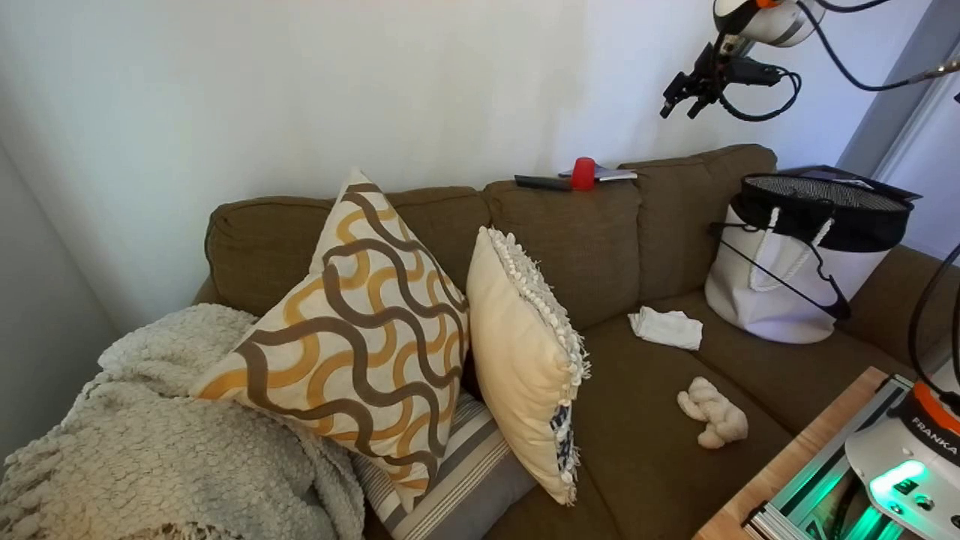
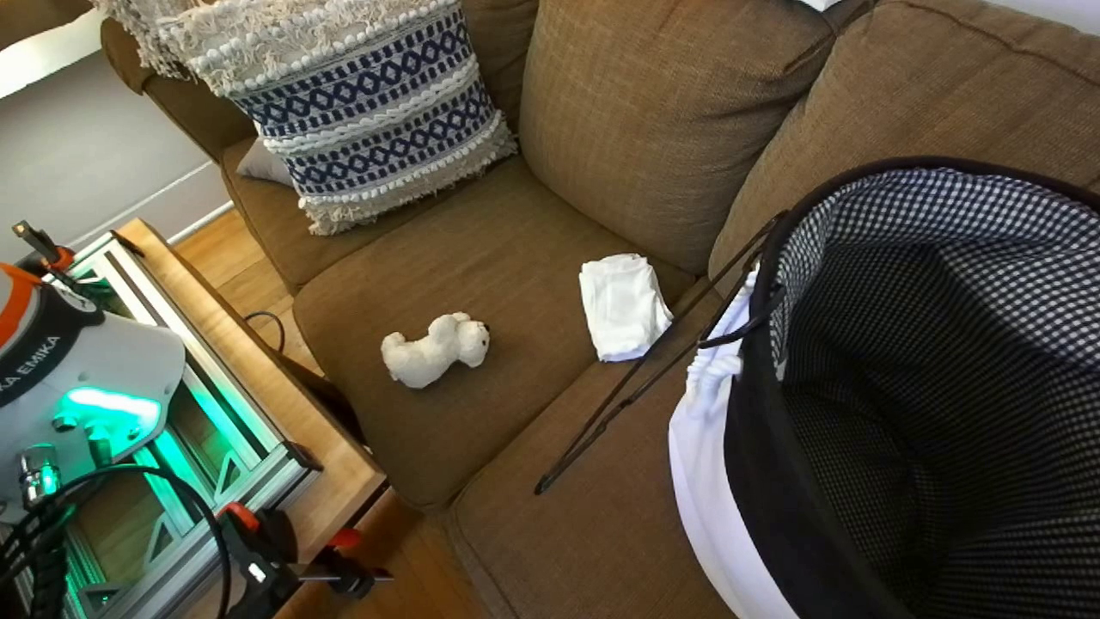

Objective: Pick up the red cup and put it on the middle cushion on the seat of the couch

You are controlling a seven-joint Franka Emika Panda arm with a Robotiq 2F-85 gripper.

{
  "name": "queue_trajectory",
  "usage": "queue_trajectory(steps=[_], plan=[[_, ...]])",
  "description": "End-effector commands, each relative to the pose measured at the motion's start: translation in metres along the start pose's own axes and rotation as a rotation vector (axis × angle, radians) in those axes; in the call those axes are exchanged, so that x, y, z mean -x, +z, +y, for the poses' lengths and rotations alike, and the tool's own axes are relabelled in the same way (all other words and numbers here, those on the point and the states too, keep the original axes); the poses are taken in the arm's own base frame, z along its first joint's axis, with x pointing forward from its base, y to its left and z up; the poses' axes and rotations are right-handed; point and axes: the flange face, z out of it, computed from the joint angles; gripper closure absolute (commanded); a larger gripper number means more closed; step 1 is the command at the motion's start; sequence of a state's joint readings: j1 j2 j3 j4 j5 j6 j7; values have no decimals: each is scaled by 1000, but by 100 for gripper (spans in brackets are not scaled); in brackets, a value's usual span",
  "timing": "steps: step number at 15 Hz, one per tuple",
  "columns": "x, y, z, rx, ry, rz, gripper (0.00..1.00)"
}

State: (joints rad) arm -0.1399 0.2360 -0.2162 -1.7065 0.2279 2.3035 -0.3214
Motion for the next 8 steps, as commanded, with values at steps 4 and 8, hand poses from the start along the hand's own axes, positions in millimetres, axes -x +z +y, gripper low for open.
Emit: queue_trajectory(steps=[4,8], plan=[[-14,16,2,-3,6,-11,0],[-16,11,4,-4,8,-10,0]])
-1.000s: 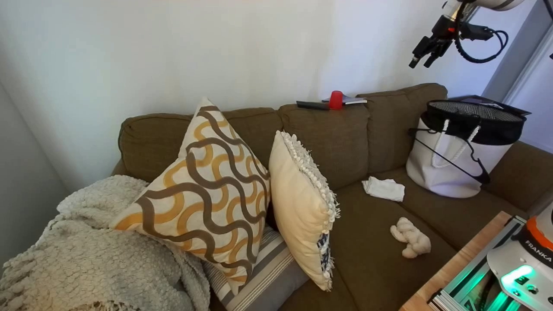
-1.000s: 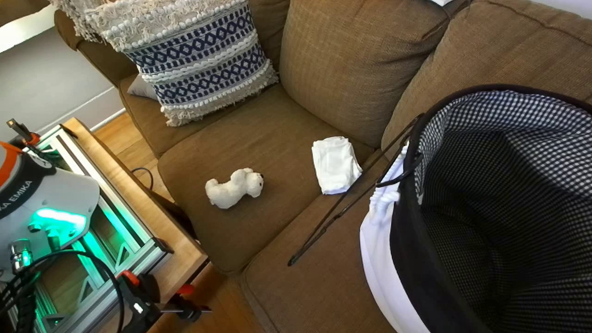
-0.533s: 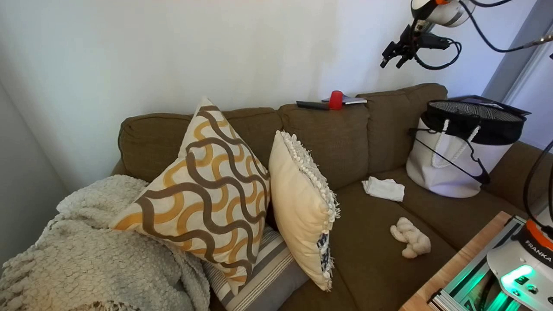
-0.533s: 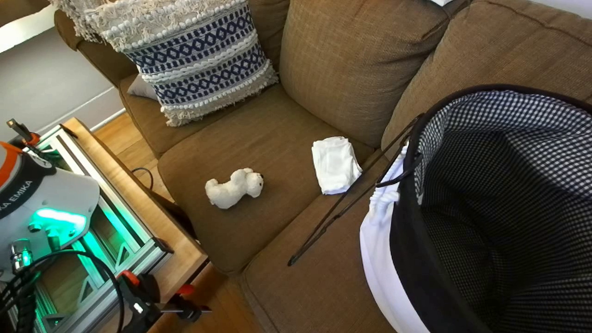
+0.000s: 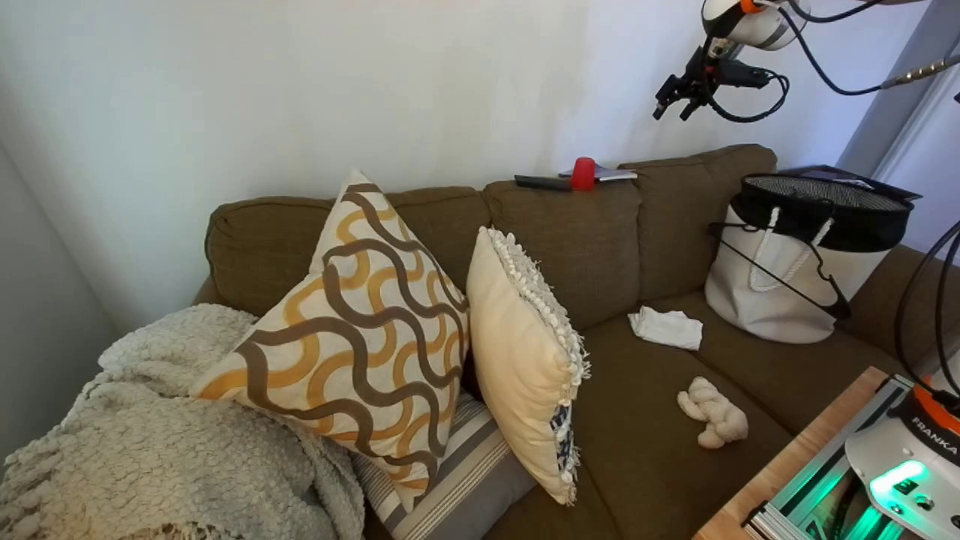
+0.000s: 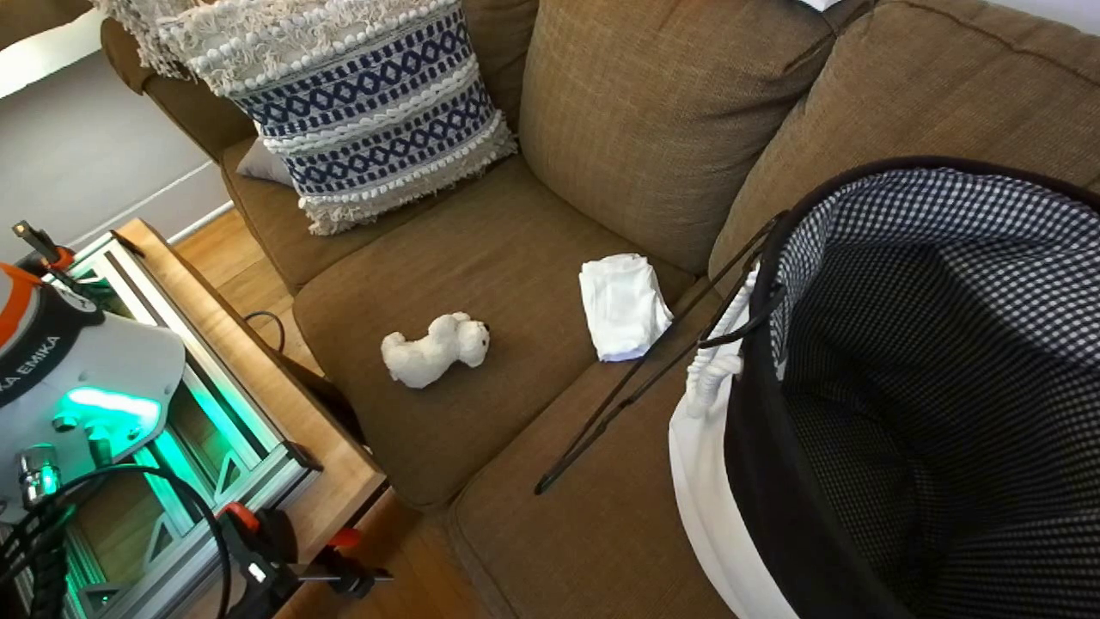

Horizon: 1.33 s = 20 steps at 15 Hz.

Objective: Pick up the red cup and put it on the middle cushion on the seat of the couch

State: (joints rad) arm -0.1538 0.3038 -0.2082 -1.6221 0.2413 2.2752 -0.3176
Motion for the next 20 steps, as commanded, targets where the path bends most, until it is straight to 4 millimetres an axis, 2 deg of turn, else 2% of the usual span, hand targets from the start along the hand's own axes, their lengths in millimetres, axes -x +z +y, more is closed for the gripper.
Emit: queue_trajectory(steps=[1,2,3,4,5,7,9,13,15,16,17,18,20], plan=[[-1,-1,0,0,0,-1,0],[-1,-1,0,0,0,-1,0],[-7,9,5,-16,30,-22,0],[-17,33,13,-6,74,-70,0],[-26,49,17,-29,65,-79,0],[-32,75,17,-43,48,-128,0],[-38,102,15,-7,-3,-185,0],[-56,147,-12,111,-137,-239,0],[-70,161,-21,241,-174,-196,0],[-73,168,-23,253,-184,-199,0],[-72,170,-26,213,-203,-228,0],[-64,161,-28,197,-187,-213,0],[-68,170,-33,202,-197,-219,0]])
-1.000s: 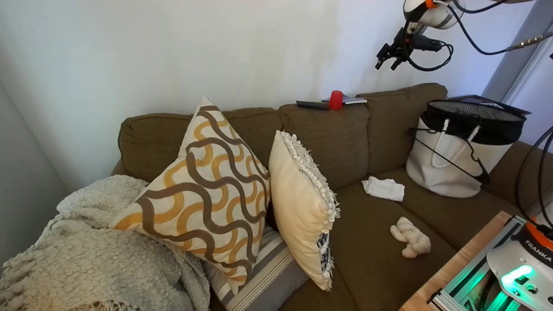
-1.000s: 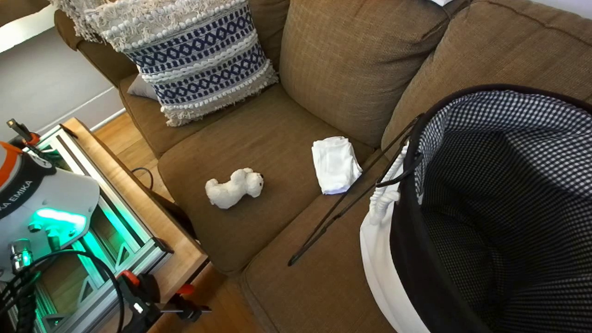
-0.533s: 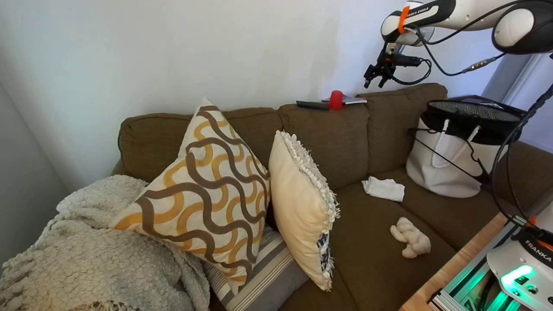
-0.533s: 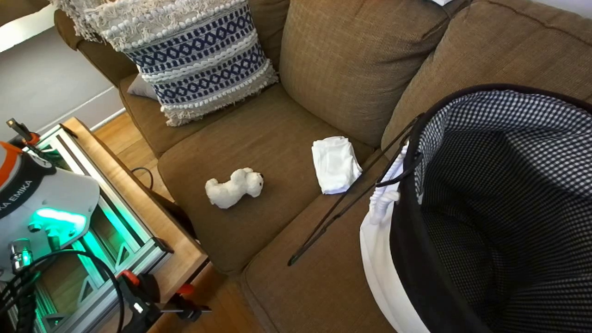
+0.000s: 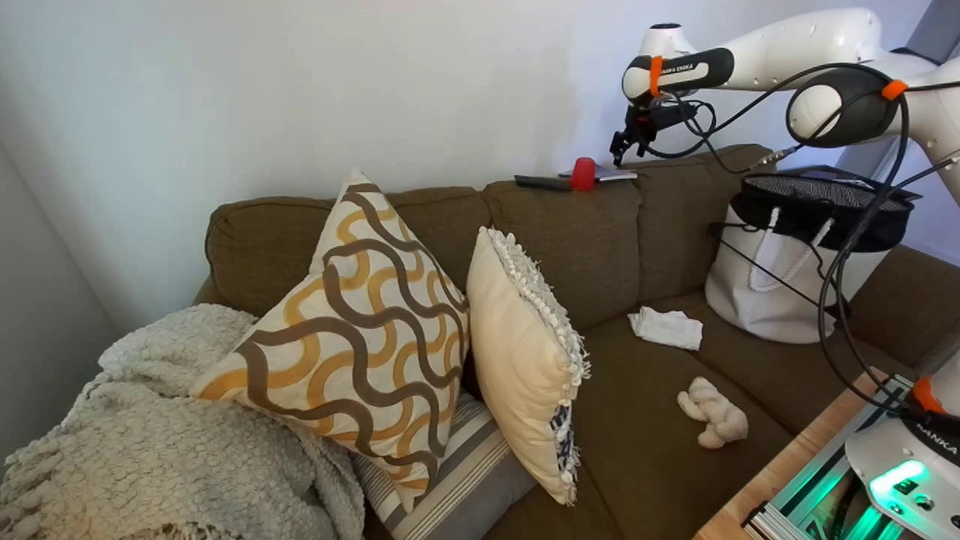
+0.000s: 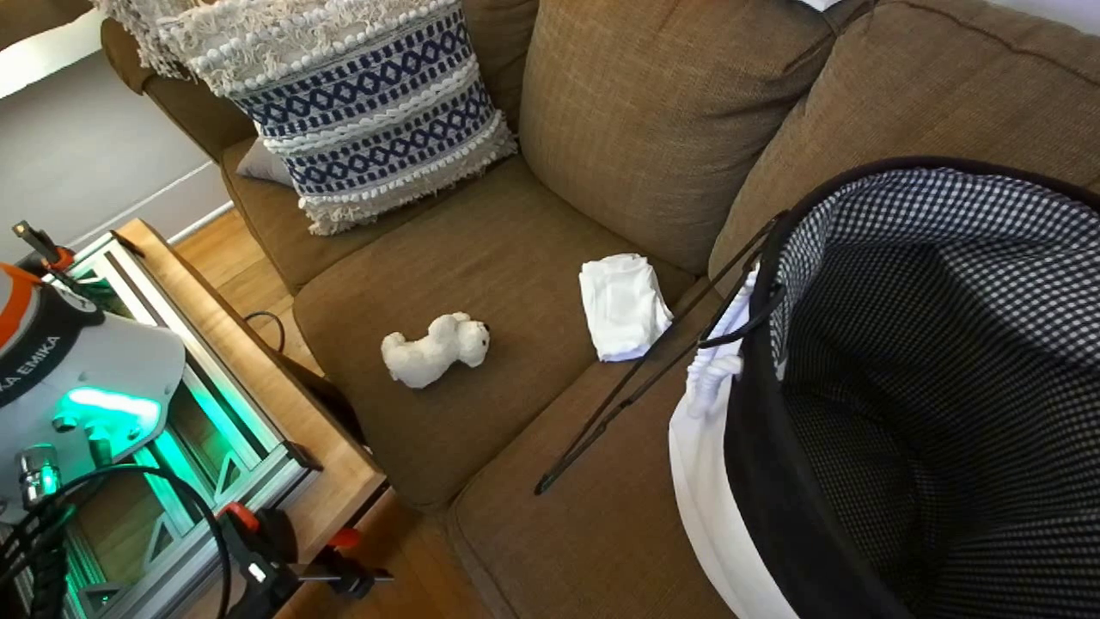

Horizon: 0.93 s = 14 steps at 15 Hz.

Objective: Pick up the red cup and put it on the middle cushion on the seat of the couch

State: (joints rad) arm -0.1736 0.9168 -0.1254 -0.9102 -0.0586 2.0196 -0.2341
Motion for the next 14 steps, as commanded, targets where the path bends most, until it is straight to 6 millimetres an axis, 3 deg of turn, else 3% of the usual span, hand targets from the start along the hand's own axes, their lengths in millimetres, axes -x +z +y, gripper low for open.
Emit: queue_trajectory(steps=[1,5,10,14], plan=[[-1,1,0,2,-1,1,0],[-22,22,0,-17,109,264,0],[-34,66,-21,-142,209,473,0],[-39,73,-35,-187,194,553,0]])
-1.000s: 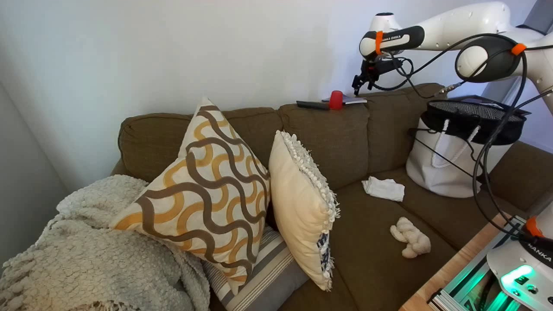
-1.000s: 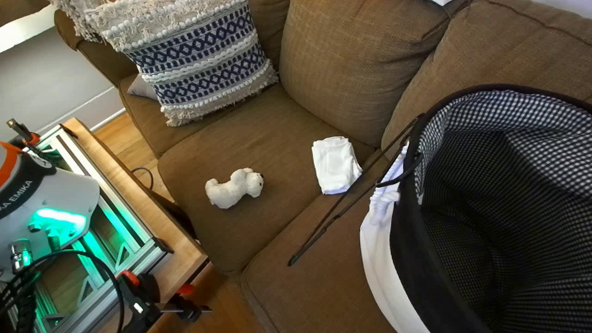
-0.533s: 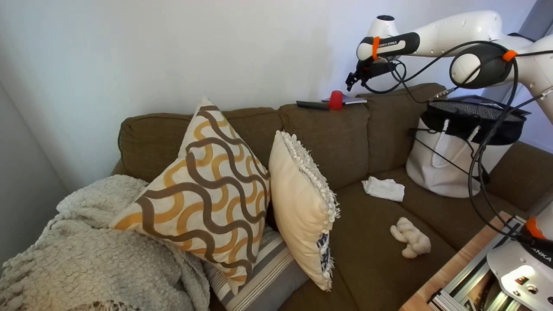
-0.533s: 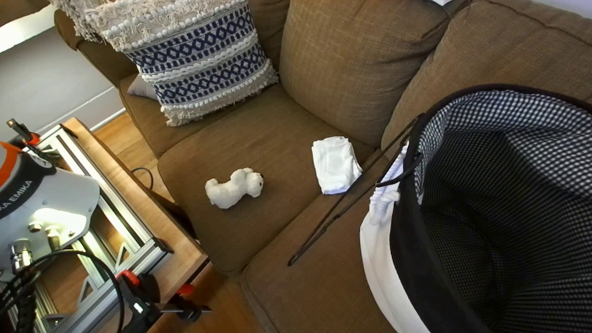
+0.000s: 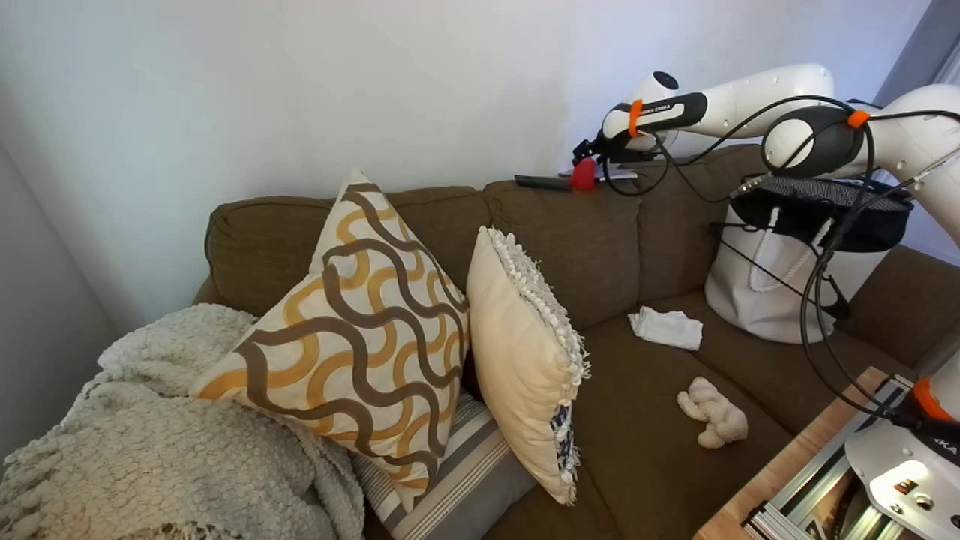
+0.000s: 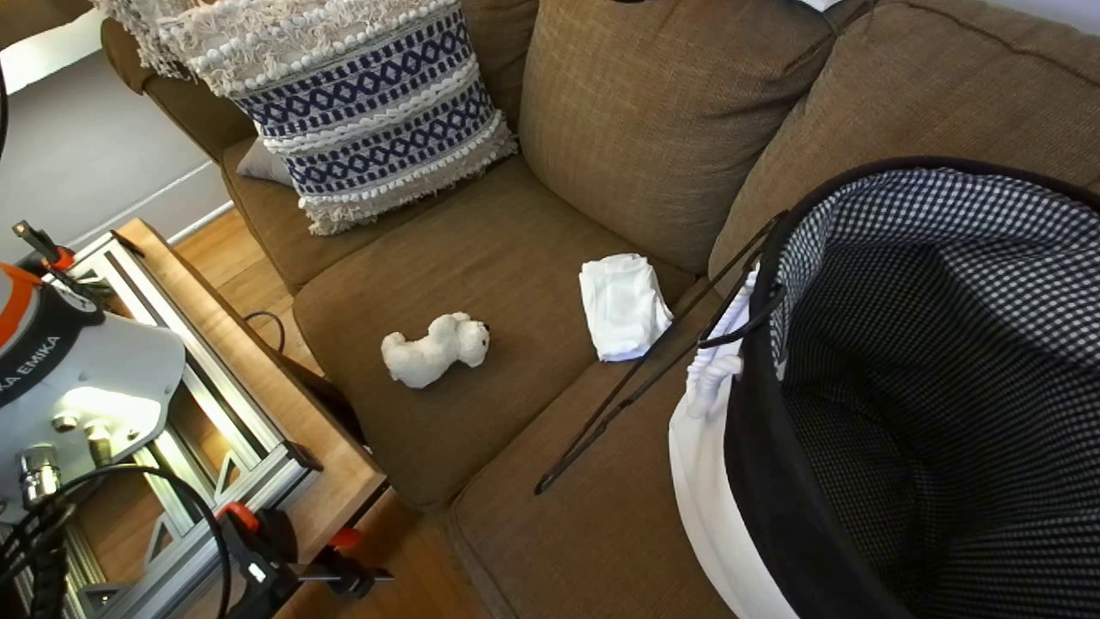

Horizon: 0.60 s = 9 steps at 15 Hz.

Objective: Pick up the red cup and put it on the middle cushion on the seat of the couch

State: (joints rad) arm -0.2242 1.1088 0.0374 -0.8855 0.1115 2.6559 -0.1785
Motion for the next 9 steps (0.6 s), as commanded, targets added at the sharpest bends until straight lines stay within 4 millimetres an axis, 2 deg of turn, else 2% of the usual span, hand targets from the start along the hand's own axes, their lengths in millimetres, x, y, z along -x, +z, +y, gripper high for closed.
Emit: queue_trajectory(steps=[1,5,6,7,9], plan=[[-2,5,3,-20,9,36,0],[3,8,5,1,32,-24,0],[4,10,6,15,34,-29,25],[4,11,7,36,33,-30,26],[5,11,9,98,29,-20,42]])
